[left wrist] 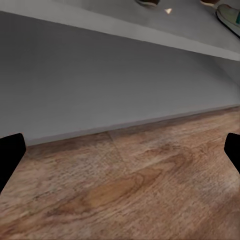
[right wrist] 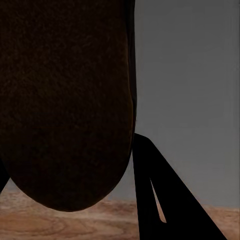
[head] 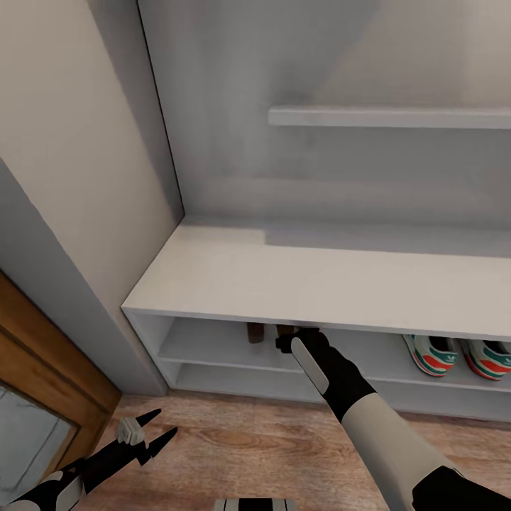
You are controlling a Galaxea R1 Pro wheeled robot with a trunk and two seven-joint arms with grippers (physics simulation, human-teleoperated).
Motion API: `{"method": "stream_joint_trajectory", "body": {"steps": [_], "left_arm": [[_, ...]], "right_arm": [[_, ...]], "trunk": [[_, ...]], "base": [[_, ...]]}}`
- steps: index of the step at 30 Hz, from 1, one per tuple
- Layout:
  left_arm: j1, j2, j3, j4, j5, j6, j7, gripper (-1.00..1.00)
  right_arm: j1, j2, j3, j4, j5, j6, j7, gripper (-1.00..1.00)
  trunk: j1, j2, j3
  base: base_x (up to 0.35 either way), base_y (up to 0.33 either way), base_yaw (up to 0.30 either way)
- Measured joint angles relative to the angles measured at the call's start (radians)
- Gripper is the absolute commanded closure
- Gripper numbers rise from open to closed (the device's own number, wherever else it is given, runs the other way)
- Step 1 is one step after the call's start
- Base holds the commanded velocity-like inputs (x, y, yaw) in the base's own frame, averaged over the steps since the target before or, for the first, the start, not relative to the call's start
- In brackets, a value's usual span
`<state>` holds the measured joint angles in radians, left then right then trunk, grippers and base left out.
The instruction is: Pick up the two gym shoes and the two sandals from the corridor floor and place them onto the hallstand (shoe rack) in the corridor, making sure they are on the rack and not on the floor. Arrange them so the two gym shoes are next to each other and the two sandals are next to each other.
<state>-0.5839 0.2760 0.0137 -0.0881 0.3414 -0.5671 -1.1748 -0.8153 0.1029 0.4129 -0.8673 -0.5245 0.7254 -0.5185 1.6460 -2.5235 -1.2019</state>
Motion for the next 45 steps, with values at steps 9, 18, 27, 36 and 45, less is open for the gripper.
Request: {"method": "stream_joint_trajectory", "body": {"steps": [9, 18, 27, 36, 45], "left_arm": [[0.000, 0.000, 0.000, 0.000, 0.000, 0.000, 0.000, -1.00], [0.000, 0.000, 0.000, 0.000, 0.000, 0.000, 0.000, -1.00], [0.000, 0.000, 0.000, 0.000, 0.000, 0.000, -0.001, -1.00], [0.000, 0.000, -0.001, 0.000, 0.000, 0.000, -0.001, -1.00], [0.000, 0.000, -0.001, 0.000, 0.000, 0.000, -0.002, -1.00]], "right_arm": [[0.000, -0.001, 0.000, 0.000, 0.000, 0.000, 0.000, 1.00], [0.000, 0.000, 0.000, 0.000, -0.003, -0.001, -0.004, -1.00], [0.000, 0.000, 0.000, 0.000, -0.003, -0.001, -0.003, -1.00], [0.000, 0.000, 0.000, 0.000, -0.003, -0.001, -0.003, -1.00], [0.000, 0.000, 0.000, 0.000, -0.003, -0.001, -0.004, -1.00]], "trunk": [[0.000, 0.000, 0.000], [0.000, 0.000, 0.000], [0.001, 0.000, 0.000], [0.001, 0.000, 0.000], [0.001, 0.000, 0.000]], "base": [[0.004, 0.001, 0.000], [0.000, 0.000, 0.000], [-0.108, 0.000, 0.000], [-0.329, 0.000, 0.000], [-0.341, 0.000, 0.000]]}}
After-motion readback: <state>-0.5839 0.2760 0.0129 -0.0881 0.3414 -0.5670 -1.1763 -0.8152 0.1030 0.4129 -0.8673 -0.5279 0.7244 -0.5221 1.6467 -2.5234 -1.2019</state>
